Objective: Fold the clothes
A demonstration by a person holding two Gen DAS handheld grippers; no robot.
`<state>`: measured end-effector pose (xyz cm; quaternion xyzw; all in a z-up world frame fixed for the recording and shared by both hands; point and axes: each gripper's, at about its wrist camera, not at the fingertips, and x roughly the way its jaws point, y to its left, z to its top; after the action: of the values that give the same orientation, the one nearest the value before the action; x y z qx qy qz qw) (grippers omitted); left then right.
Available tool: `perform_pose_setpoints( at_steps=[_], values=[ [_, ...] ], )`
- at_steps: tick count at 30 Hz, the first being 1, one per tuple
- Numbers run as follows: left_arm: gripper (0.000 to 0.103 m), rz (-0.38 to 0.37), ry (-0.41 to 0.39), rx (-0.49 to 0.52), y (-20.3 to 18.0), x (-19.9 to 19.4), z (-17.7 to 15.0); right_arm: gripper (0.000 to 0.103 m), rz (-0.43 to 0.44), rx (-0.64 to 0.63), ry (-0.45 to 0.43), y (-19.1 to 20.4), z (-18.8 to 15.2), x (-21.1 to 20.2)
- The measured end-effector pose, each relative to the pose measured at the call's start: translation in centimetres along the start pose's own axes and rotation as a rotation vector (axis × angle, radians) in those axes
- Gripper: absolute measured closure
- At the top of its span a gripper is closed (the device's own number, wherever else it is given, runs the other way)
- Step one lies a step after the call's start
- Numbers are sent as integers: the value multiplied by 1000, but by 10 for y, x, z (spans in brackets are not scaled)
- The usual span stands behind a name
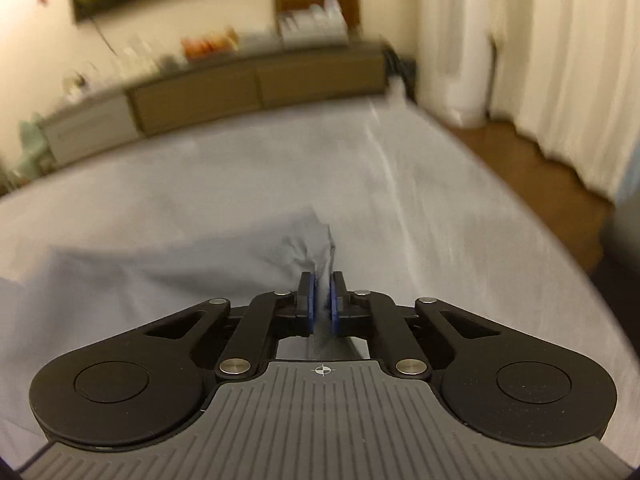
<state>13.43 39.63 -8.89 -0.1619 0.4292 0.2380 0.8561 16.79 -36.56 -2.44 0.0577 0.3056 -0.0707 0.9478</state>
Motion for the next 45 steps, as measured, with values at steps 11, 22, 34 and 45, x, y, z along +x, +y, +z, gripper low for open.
perform_pose_setpoints(
  at_steps=[11, 22, 34, 45],
  values=[
    [88, -46, -39, -129, 31, -21, 2, 78, -148, -115, 144, 34, 1, 70],
    [72, -231, -123, -452, 122, -65, -22, 54, 102, -363, 17, 137, -10, -39],
    [63, -372, -121, -512, 167, -69, -44, 47, -5, -513, 13, 225, -32, -70],
    [87, -374, -131, -219, 88, -44, -20, 43, 600, -963, 58, 408, -158, -192]
  ],
)
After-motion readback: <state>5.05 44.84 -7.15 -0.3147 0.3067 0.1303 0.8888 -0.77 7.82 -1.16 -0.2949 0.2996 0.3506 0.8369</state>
